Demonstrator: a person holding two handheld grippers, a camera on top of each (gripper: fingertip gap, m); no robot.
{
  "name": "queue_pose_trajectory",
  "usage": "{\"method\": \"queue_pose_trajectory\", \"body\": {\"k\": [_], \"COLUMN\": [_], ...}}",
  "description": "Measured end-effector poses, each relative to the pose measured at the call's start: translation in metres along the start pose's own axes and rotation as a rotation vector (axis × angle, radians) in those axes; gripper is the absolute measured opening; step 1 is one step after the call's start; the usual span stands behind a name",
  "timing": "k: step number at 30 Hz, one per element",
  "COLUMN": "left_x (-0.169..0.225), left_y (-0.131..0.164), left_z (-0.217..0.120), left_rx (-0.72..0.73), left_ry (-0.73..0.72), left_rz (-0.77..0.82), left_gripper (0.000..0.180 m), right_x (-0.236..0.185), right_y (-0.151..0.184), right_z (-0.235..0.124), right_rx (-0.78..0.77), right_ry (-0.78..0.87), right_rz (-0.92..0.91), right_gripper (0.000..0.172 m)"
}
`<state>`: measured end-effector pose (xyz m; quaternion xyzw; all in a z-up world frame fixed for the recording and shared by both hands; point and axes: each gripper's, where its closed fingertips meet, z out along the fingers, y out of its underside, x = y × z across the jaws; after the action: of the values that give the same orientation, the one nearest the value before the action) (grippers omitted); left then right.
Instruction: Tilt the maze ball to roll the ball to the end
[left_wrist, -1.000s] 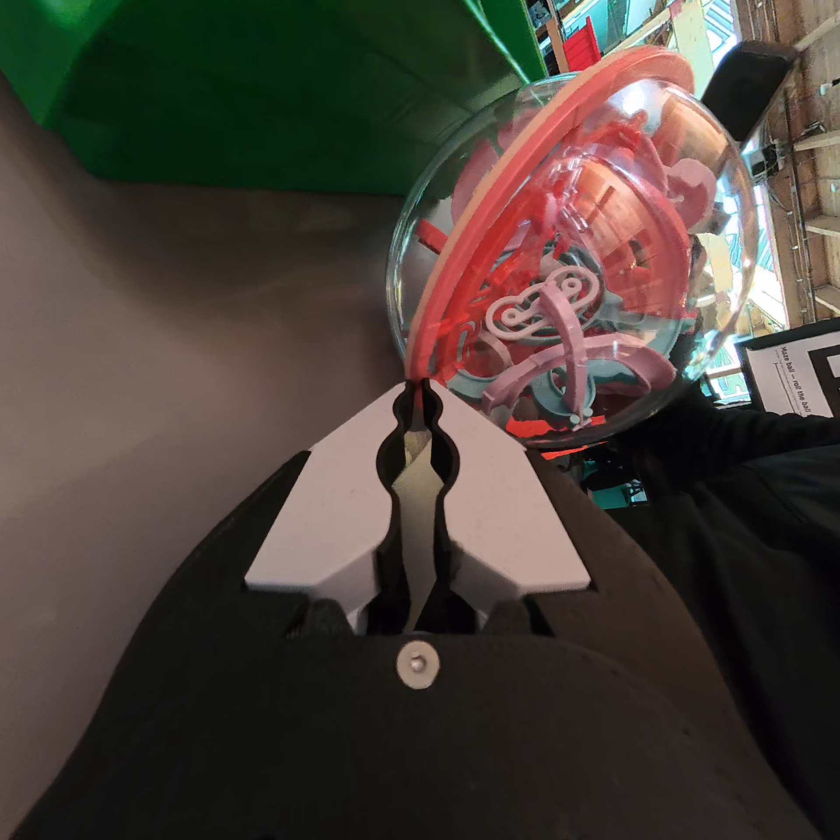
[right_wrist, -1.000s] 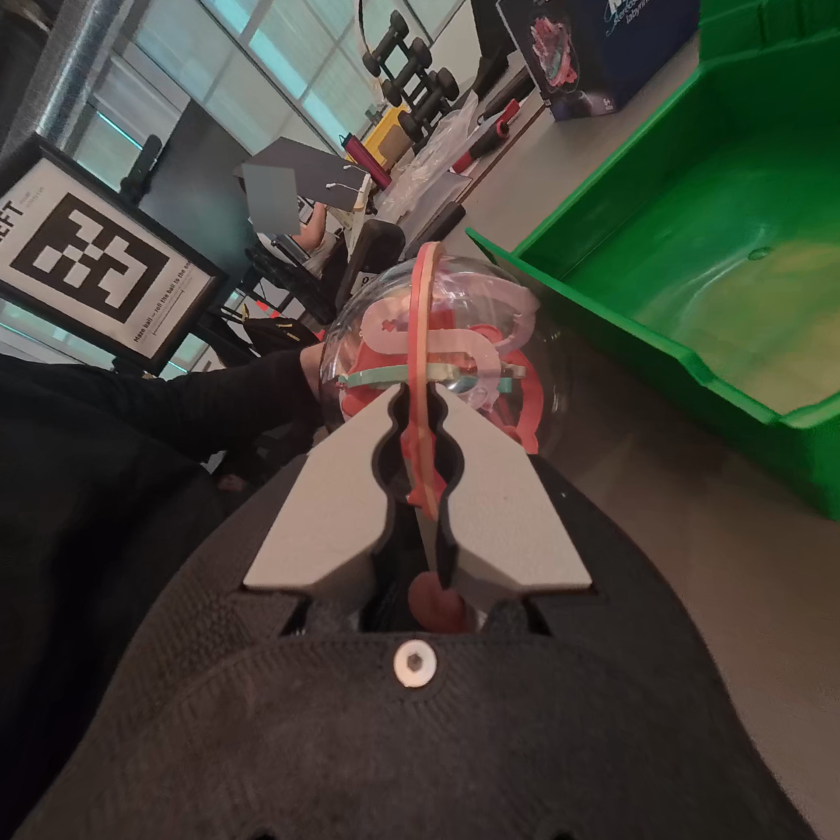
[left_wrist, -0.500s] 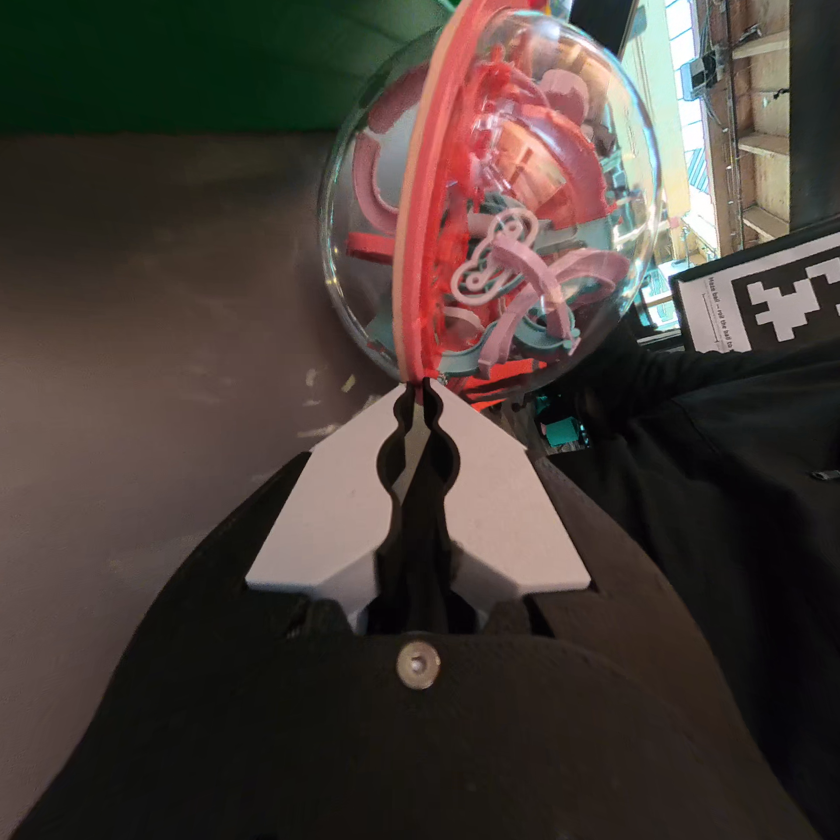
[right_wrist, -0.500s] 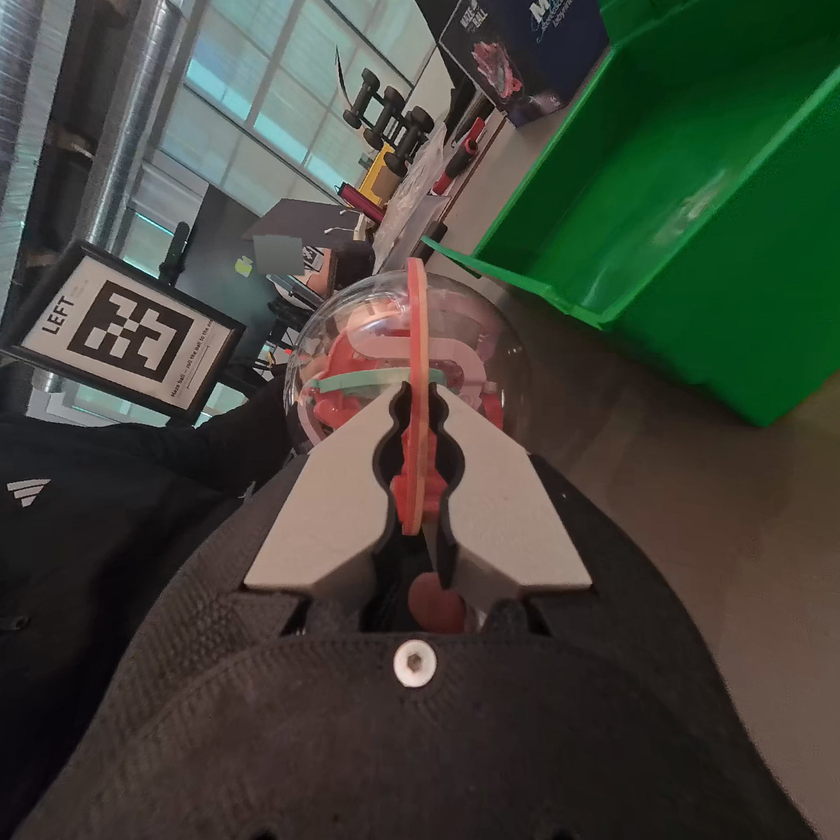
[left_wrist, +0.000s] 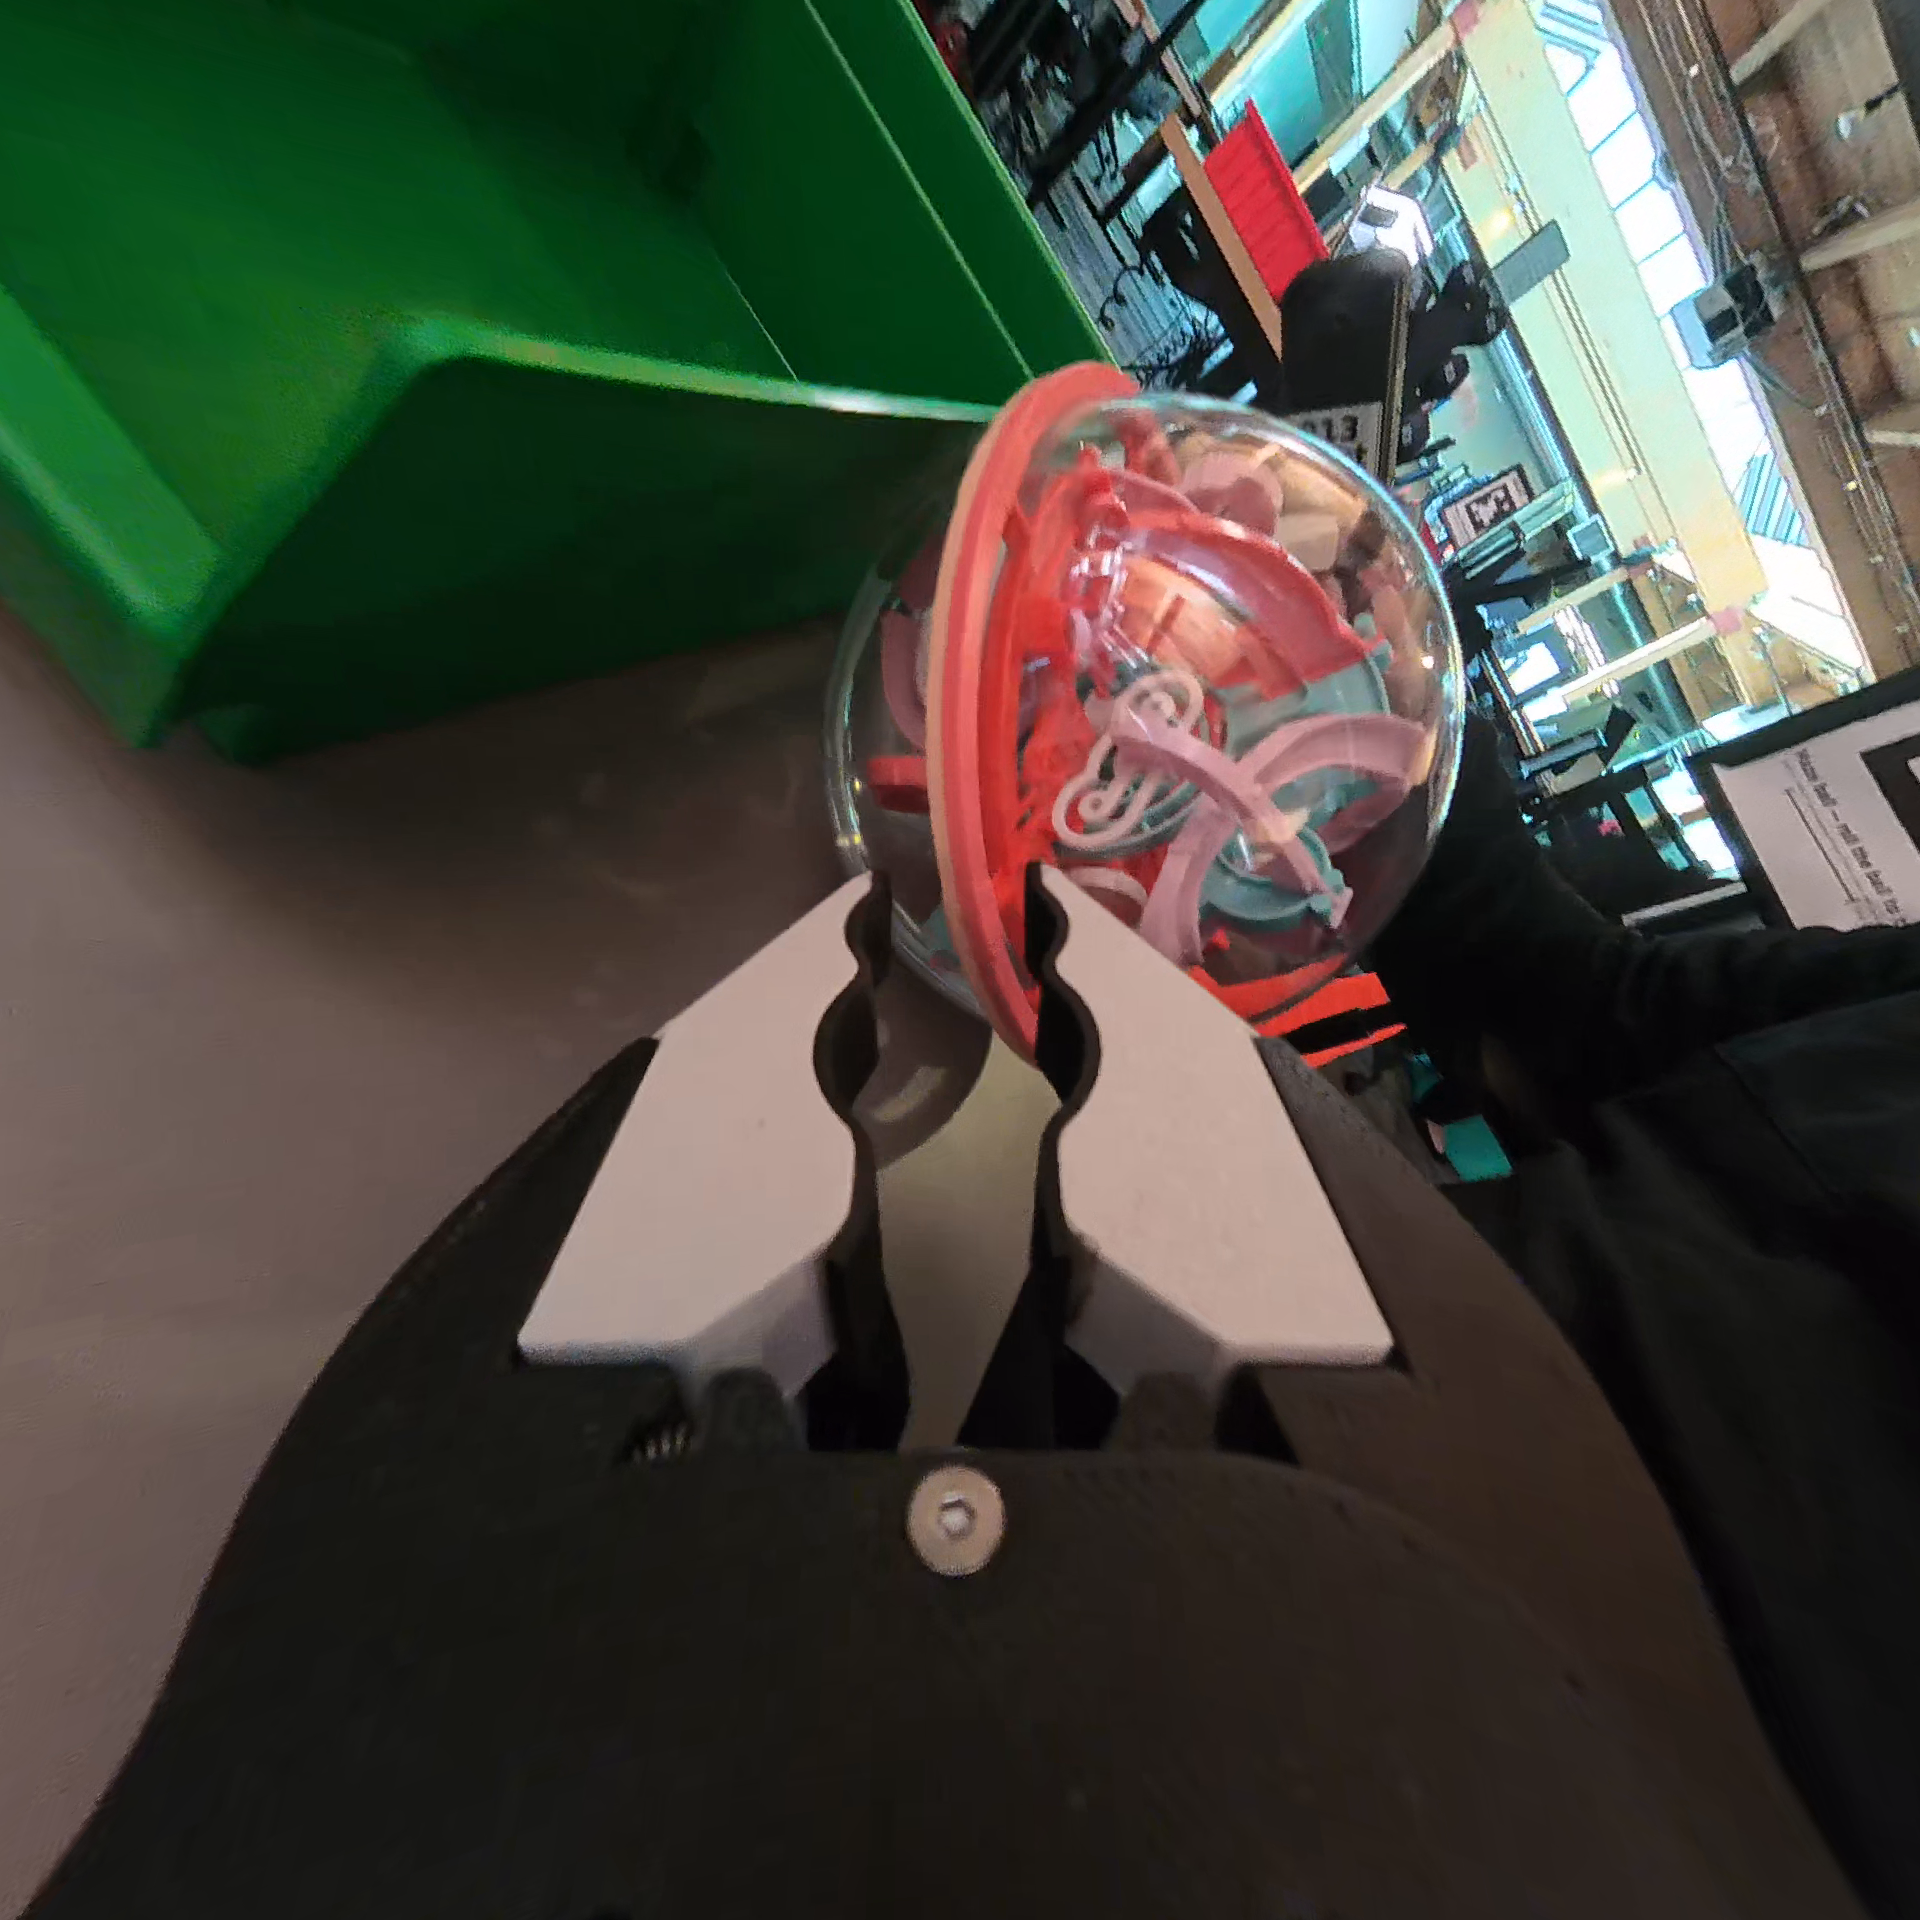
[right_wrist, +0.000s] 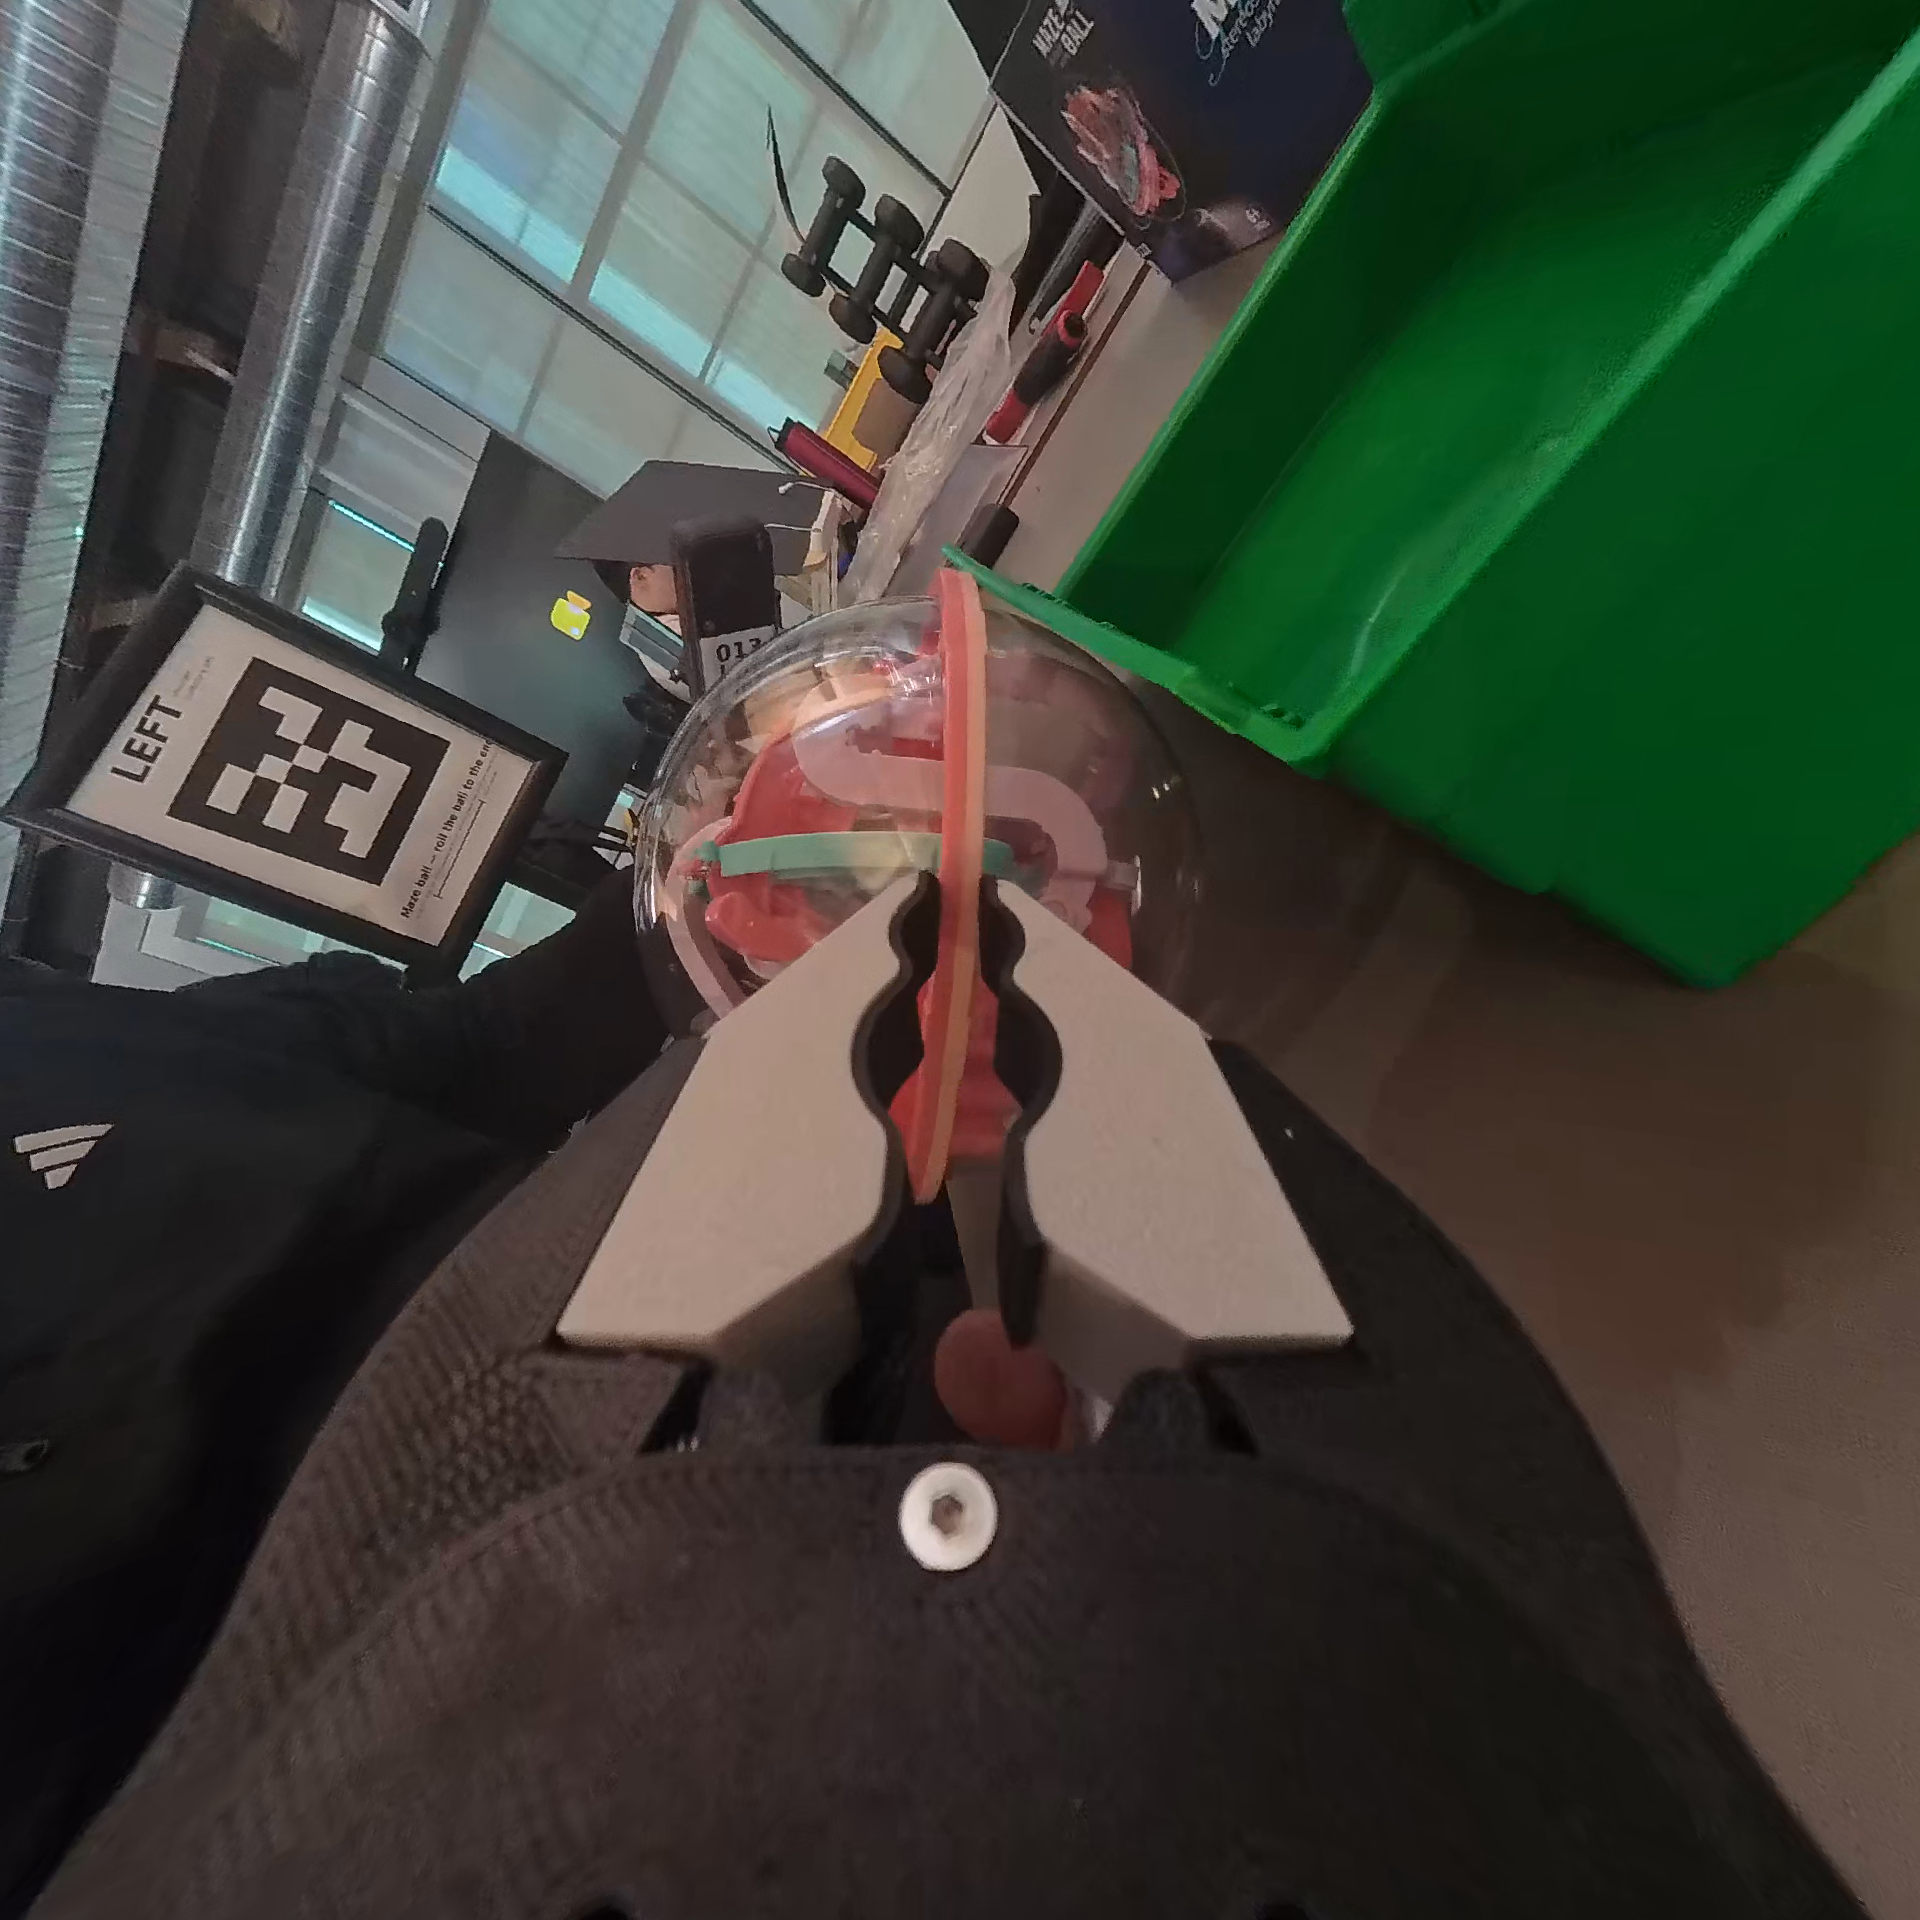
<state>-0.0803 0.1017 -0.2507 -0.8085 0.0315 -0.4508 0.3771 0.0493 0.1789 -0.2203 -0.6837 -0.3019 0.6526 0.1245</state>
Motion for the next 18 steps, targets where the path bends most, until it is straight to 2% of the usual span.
{"method": "queue_pose_trajectory", "body": {"k": [8,18], "left_x": [-0.001,0.004], "left_y": [-0.0101,-0.0071], "left_z": [0.007,0.0068], "left_rx": [0.027,-0.078], "left_ry": [0.066,0.143], "left_rz": [-0.063,-0.161], "left_gripper": [0.007,0.006], "right_x": [0.0028,-0.0009], "right_y": [-0.0012,0.0031], "right_z": [-0.0005,-0.0033], "right_rx": [0.012,-0.008], "right_ry": [-0.002,-0.018], "right_rz": [0.015,0.007], "right_gripper": [0.005,0.005]}}
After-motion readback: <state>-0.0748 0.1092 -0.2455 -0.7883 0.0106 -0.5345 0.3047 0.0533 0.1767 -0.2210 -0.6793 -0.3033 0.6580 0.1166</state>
